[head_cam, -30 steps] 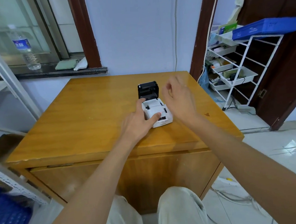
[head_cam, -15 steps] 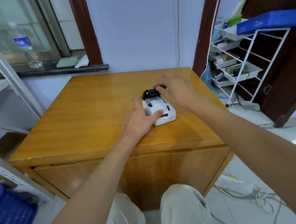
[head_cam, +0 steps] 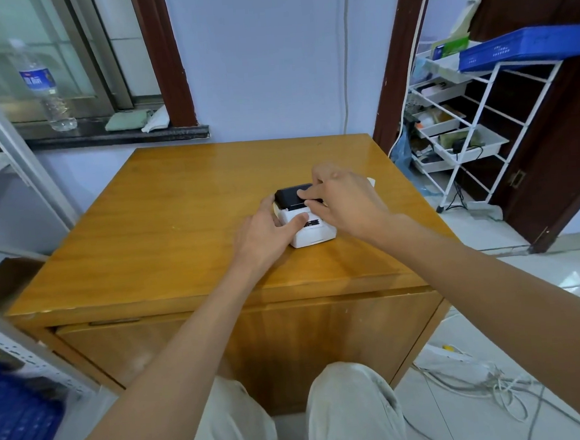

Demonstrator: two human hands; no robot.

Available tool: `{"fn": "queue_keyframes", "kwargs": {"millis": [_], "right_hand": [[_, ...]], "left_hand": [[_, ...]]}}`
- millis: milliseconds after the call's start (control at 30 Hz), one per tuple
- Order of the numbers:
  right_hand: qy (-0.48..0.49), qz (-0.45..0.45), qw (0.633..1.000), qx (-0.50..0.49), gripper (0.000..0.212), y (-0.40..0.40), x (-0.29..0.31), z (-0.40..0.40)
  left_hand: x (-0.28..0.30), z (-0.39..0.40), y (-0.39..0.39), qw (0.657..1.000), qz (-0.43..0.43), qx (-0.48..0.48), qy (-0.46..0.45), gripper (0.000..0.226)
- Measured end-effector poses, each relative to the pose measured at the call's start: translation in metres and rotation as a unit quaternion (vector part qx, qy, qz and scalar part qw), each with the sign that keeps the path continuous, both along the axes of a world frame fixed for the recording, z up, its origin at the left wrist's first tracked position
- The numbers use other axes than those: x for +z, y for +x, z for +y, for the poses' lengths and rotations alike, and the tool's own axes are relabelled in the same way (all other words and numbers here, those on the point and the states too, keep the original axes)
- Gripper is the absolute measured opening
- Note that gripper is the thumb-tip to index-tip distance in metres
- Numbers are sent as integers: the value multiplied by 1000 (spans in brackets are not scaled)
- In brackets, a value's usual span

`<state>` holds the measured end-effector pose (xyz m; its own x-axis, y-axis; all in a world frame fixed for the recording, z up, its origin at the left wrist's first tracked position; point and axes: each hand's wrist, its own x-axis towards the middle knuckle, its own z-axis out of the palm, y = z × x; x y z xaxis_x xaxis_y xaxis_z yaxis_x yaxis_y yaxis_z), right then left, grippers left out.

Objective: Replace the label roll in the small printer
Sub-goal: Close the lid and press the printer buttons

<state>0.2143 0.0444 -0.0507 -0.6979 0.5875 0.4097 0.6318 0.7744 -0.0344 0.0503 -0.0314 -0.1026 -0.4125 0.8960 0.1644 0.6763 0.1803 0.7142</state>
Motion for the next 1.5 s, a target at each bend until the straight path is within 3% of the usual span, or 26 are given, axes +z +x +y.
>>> {"fn": "queue_keyframes", "kwargs": {"millis": [233,433,633,700,1033,1500], "right_hand": [[-16,-33,999,-4,30,-3,8,3],[-162,-124,978,32,19,-10,54,30],[-257,-242,936,-12,56,-33,69,47],[-290,-265,919,-17,57,-41,72,55],[-388,-288,872,-71,52,-62,77,70],[-434,-288,849,-84,57,-71,77,76]], "left_hand": [[-1,2,-2,999,-49,-14,9,88],[6,2,-4,999,-29,-29,-6,83],[13,5,-14,998,4,-54,-38,77],[11,5,-13,998,-12,-58,-33,76],[5,11,-16,994,-71,-77,-19,73],[3,14,-16,997,-2,-67,-25,75]]}}
